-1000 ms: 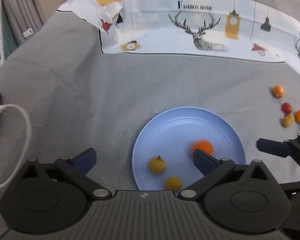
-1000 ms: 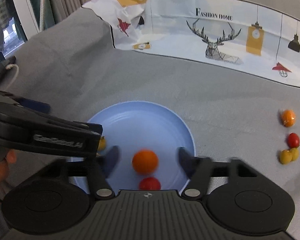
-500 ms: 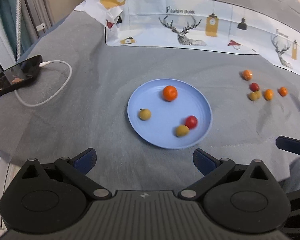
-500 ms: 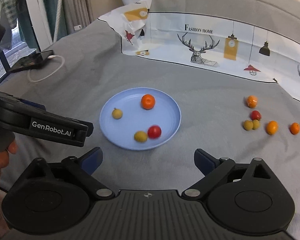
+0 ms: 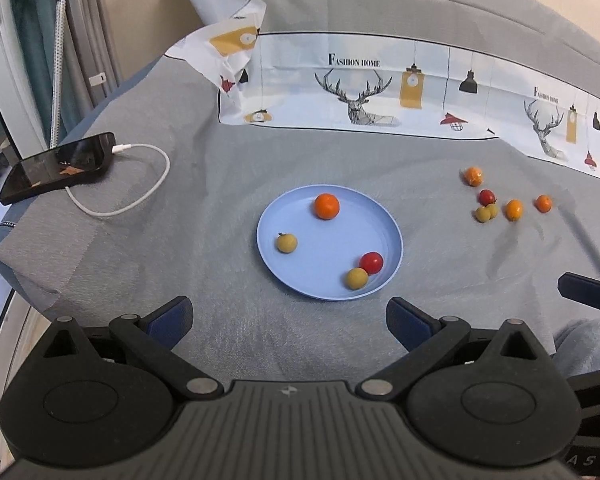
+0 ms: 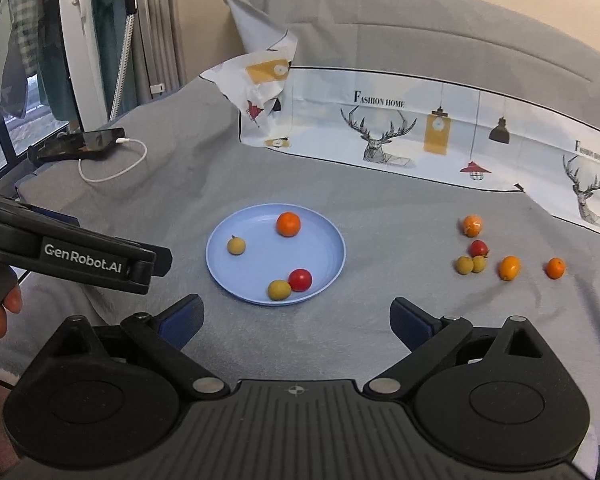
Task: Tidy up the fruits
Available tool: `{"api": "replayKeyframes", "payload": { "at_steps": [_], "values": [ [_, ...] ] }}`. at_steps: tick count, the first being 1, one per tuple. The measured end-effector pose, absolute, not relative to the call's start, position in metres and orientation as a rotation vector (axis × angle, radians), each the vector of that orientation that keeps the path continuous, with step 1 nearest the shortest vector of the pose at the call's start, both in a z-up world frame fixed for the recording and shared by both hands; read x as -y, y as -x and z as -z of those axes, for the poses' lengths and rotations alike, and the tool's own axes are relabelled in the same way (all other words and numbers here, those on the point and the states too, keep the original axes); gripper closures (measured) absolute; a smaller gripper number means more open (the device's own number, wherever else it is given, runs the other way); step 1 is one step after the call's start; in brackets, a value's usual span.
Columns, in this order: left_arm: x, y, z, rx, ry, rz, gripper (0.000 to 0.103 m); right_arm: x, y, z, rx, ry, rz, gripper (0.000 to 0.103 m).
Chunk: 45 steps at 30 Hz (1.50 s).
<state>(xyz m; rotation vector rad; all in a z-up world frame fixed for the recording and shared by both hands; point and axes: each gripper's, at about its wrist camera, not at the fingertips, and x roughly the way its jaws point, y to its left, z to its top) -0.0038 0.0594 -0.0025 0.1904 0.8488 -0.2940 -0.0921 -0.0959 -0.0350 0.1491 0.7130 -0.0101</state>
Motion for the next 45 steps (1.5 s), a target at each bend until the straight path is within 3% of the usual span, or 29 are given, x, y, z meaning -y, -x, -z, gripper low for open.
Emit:
{"api": "replayKeyframes", "payload": {
  "at_steps": [45],
  "values": [
    [-0.063, 0.003, 0.008, -0.865, -0.198, 0.298, 0.000, 0.097, 0.094, 0.035, -0.712, -0.169, 0.033, 0.003]
  ]
}}
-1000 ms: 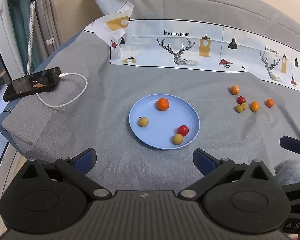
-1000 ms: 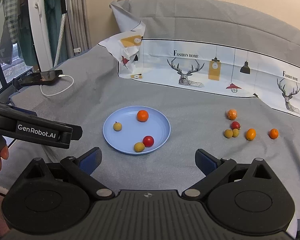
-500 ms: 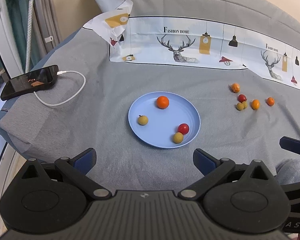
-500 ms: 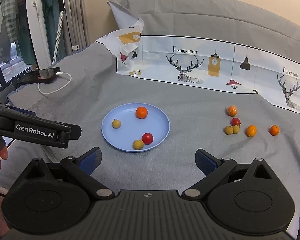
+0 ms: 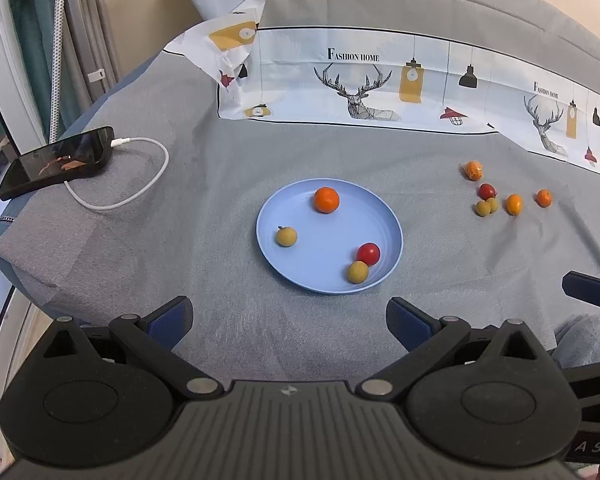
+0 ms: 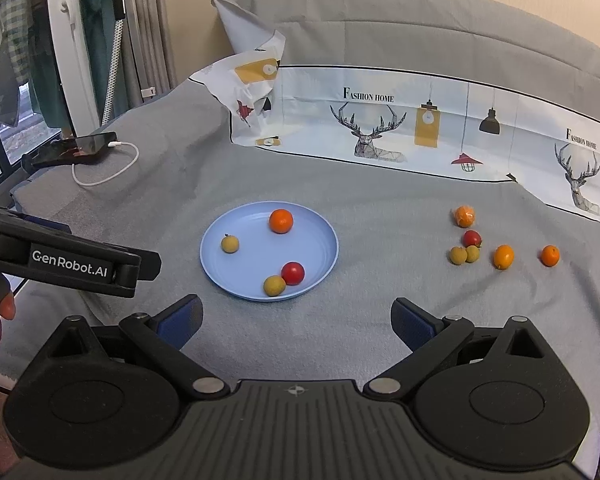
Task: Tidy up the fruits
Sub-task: 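Move both open tools toward the fruit cluster beside the plate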
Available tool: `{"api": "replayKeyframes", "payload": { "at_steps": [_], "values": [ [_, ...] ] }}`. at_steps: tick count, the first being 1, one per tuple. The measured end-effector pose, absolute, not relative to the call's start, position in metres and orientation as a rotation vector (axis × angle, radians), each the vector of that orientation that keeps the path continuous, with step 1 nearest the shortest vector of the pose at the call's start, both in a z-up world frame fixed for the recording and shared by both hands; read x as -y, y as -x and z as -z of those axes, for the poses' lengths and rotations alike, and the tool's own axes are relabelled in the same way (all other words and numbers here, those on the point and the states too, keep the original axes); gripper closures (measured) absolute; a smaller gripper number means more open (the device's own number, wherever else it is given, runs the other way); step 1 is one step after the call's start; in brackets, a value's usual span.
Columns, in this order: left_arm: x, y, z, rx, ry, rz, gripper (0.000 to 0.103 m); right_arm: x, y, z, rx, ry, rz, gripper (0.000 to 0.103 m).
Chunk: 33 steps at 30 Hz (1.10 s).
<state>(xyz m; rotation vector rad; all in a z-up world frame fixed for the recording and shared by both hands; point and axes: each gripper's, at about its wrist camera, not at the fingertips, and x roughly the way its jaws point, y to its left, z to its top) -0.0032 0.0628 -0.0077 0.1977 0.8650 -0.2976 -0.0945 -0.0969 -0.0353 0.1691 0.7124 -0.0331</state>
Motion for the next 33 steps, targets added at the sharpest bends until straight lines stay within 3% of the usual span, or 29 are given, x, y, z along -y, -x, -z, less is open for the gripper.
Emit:
{"api": "replayKeyframes", "payload": {
  "at_steps": [33],
  "values": [
    [-0.026, -0.020, 0.017, -0.905, -0.267, 0.296, 0.000, 0.127, 0.083, 0.053, -0.734, -0.267, 0.085, 0.003]
  ]
}}
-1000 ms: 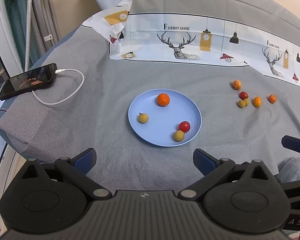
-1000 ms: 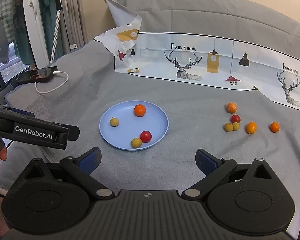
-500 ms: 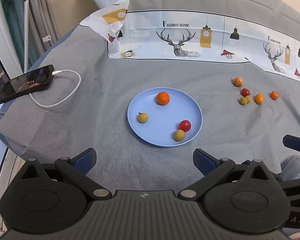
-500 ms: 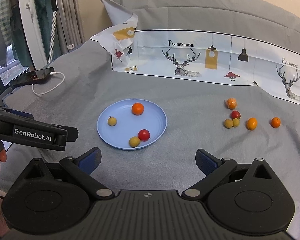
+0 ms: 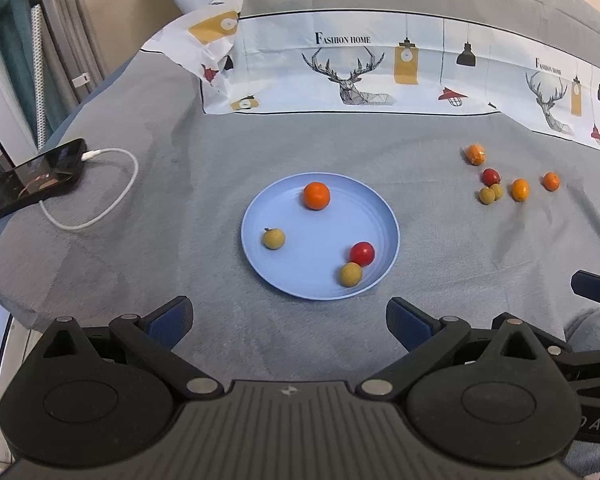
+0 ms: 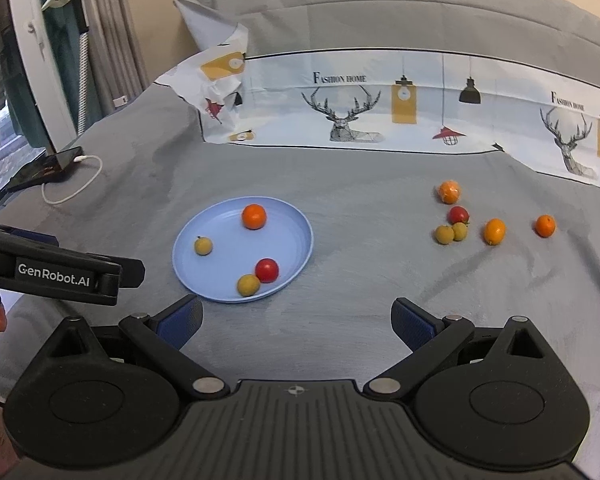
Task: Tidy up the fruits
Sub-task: 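Move both open tools toward the fruit cluster beside the plate, then grasp a yellow plum with the left tool while the right tool grasps an orange mandarin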
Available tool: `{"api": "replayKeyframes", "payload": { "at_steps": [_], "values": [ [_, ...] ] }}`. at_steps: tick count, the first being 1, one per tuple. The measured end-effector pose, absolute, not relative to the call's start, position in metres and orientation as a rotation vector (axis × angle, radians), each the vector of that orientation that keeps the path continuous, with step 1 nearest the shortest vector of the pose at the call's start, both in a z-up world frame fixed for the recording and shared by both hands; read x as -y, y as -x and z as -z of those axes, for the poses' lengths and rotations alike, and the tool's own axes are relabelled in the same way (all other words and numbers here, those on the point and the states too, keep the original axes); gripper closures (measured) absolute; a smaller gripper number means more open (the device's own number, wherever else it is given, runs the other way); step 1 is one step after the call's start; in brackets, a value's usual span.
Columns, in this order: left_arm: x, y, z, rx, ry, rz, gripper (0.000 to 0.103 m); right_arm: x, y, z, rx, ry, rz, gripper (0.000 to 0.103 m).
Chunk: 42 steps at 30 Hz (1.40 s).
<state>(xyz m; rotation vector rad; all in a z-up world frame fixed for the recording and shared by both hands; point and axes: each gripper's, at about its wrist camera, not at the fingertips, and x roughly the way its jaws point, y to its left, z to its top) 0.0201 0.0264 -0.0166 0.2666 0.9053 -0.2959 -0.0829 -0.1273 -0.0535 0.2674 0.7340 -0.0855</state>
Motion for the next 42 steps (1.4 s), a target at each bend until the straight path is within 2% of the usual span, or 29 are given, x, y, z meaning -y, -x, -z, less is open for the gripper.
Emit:
{"api": "replayKeyframes", "payload": {
  "at_steps": [9, 17, 23, 31, 42],
  "values": [
    [0.017, -0.036, 0.020, -0.919, -0.306, 0.337, 0.000, 0.164, 0.080, 0.065, -0.732, -0.313, 0.166, 0.003],
    [0.093, -0.071, 0.032, -0.941, -0.325, 0.425, 0.000, 0.233, 0.076, 0.084, -0.703, -0.374, 0.341, 0.003],
    [0.176, -0.102, 0.069, -0.978, -0.382, 0.521, 0.000, 0.310, 0.065, 0.108, -0.670, -0.412, 0.518, 0.002],
    [0.283, -0.142, 0.152, -1.012, -0.515, 0.619, 0.000, 0.410, 0.016, 0.175, -0.681, -0.449, 0.672, 0.002],
    [0.332, -0.178, 0.204, -1.070, -0.518, 0.651, 0.002, 0.483, -0.064, 0.248, -0.743, -0.446, 0.659, 0.001]
  ]
}}
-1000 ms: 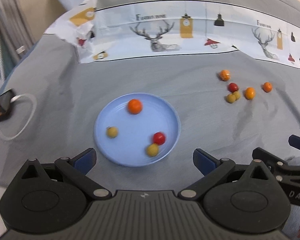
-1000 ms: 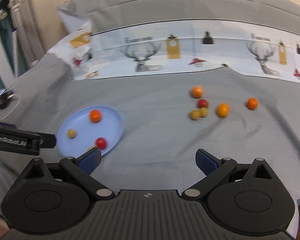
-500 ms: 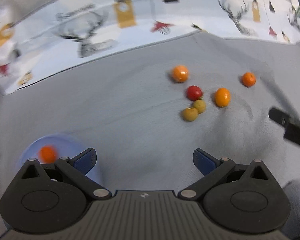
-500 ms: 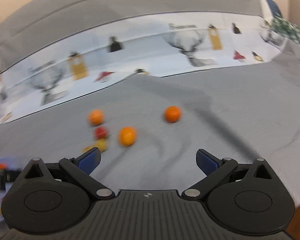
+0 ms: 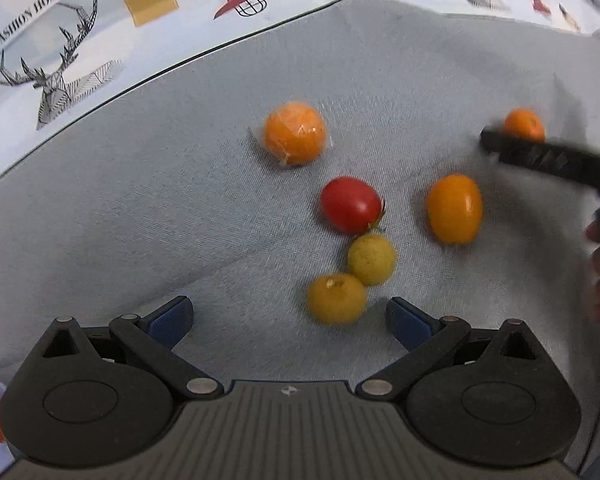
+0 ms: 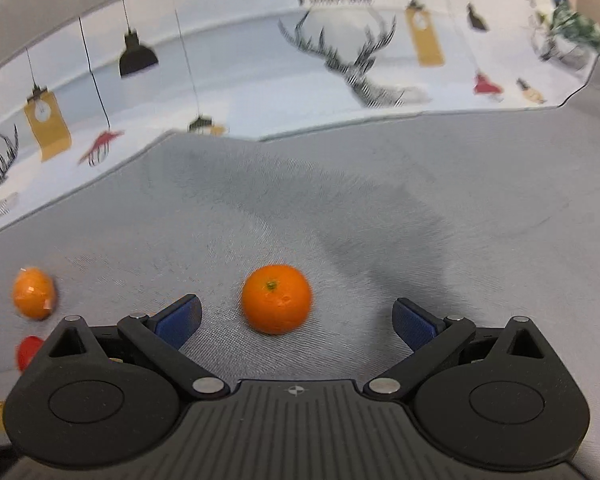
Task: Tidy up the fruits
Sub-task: 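Grasp a yellow plum with the left tool while the right tool grasps an orange mandarin, then carry both fruits over the blue plate and open both tools to release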
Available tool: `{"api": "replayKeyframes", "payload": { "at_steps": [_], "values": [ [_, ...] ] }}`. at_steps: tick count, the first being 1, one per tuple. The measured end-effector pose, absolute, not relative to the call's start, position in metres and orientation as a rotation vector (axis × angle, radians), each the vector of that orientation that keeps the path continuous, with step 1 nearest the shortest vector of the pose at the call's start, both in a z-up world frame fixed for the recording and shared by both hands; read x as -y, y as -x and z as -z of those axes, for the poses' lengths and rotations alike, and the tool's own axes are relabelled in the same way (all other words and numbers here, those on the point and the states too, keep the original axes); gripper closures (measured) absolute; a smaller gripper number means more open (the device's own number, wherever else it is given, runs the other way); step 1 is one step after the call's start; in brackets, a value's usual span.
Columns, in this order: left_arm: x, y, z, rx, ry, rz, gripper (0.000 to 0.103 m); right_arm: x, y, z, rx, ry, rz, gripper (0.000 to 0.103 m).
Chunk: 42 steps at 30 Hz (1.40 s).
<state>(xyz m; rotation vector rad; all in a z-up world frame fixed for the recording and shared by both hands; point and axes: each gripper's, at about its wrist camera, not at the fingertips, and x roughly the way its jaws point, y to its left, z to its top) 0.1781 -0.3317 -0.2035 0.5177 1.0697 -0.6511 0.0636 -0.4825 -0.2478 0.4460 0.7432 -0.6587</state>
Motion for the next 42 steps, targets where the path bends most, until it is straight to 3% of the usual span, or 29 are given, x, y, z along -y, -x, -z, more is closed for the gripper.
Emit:
{"api": "replayKeyframes", "payload": {
  "at_steps": [1, 2, 3, 4, 5, 12, 19, 31, 42],
  "values": [
    [0.331, -0.179, 0.202, -1.071, -0.498, 0.660, 0.013, 0.482, -0.068, 0.254, -0.756, -0.435, 0.663, 0.001],
    [0.330, -0.178, 0.199, -1.061, -0.482, 0.670, 0.032, 0.477, -0.070, 0.255, -0.746, -0.389, 0.671, 0.009],
    [0.330, -0.176, 0.195, -1.044, -0.480, 0.685, 0.045, 0.472, -0.070, 0.255, -0.733, -0.351, 0.672, 0.031],
    [0.329, -0.173, 0.192, -1.029, -0.491, 0.708, 0.073, 0.468, -0.068, 0.253, -0.710, -0.322, 0.671, 0.046],
    [0.329, -0.172, 0.190, -1.030, -0.498, 0.720, 0.072, 0.468, -0.066, 0.251, -0.699, -0.313, 0.663, 0.065],
    [0.306, -0.164, 0.169, -1.026, -0.444, 0.727, 0.072, 0.470, -0.046, 0.231, -0.694, -0.415, 0.674, 0.065],
    [0.252, -0.124, 0.121, -1.029, -0.440, 0.657, 0.072, 0.434, 0.003, 0.172, -0.597, -0.435, 0.614, 0.065],
    [0.101, -0.051, 0.029, -0.955, -0.364, 0.549, 0.072, 0.287, 0.059, 0.077, -0.561, -0.449, 0.268, 0.065],
    [-0.026, -0.013, 0.003, -0.928, -0.265, 0.415, 0.072, 0.157, 0.082, 0.035, -0.616, -0.378, 0.002, 0.065]
  ]
}}
